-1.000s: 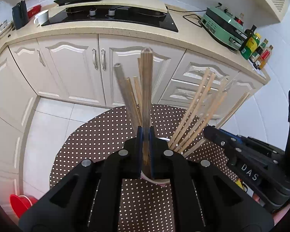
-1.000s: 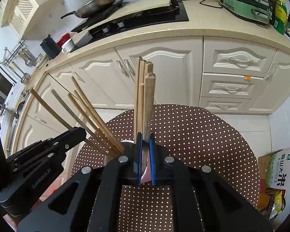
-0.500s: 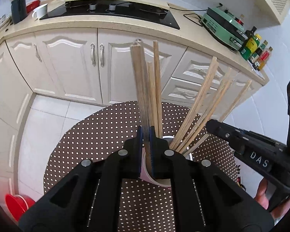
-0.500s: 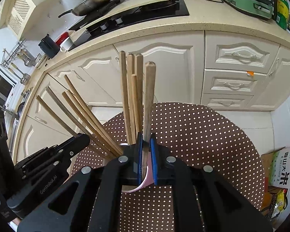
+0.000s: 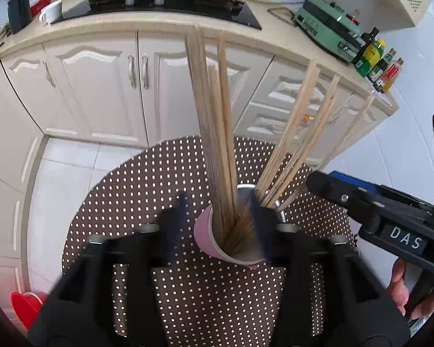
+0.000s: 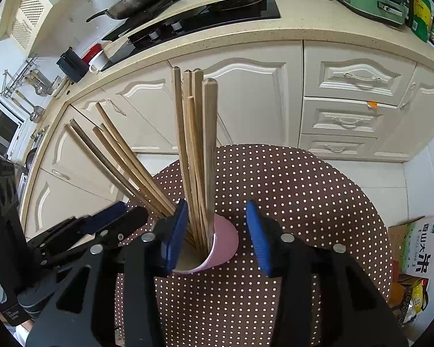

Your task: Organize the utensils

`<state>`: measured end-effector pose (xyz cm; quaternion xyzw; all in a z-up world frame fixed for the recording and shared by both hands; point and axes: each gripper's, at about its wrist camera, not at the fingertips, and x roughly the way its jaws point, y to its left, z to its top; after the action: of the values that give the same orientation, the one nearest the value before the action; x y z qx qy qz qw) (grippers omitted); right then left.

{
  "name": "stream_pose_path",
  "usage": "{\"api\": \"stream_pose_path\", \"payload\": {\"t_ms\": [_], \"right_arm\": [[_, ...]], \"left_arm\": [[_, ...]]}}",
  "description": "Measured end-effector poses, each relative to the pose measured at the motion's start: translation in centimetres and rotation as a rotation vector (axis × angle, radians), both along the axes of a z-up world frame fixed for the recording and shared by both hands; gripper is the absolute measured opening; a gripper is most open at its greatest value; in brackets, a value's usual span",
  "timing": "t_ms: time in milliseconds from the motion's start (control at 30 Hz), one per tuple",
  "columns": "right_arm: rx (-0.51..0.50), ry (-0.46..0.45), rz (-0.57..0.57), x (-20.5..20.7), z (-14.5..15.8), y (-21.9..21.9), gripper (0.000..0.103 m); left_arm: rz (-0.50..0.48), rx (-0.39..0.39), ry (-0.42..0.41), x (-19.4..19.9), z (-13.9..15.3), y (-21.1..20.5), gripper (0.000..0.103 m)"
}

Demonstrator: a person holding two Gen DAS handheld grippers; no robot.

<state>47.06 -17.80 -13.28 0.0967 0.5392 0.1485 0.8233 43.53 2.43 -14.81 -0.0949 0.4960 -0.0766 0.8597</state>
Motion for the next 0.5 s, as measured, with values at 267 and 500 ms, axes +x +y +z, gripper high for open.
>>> {"api": "stream_pose_path", "payload": {"t_ms": [267, 500], "right_arm": [[-0.003, 0.0, -0.016, -0.7, 0.6, -0.9, 0.045], [-0.009, -0.026, -0.009, -2.3, 2.0, -1.1, 0.049]], "left_arm": [[-0.006, 0.021, -0.011, -1.0, 0.5, 0.1, 0.051], [0.004, 0.03, -0.033, -2.7, 1.6, 0.0, 0.051]]}}
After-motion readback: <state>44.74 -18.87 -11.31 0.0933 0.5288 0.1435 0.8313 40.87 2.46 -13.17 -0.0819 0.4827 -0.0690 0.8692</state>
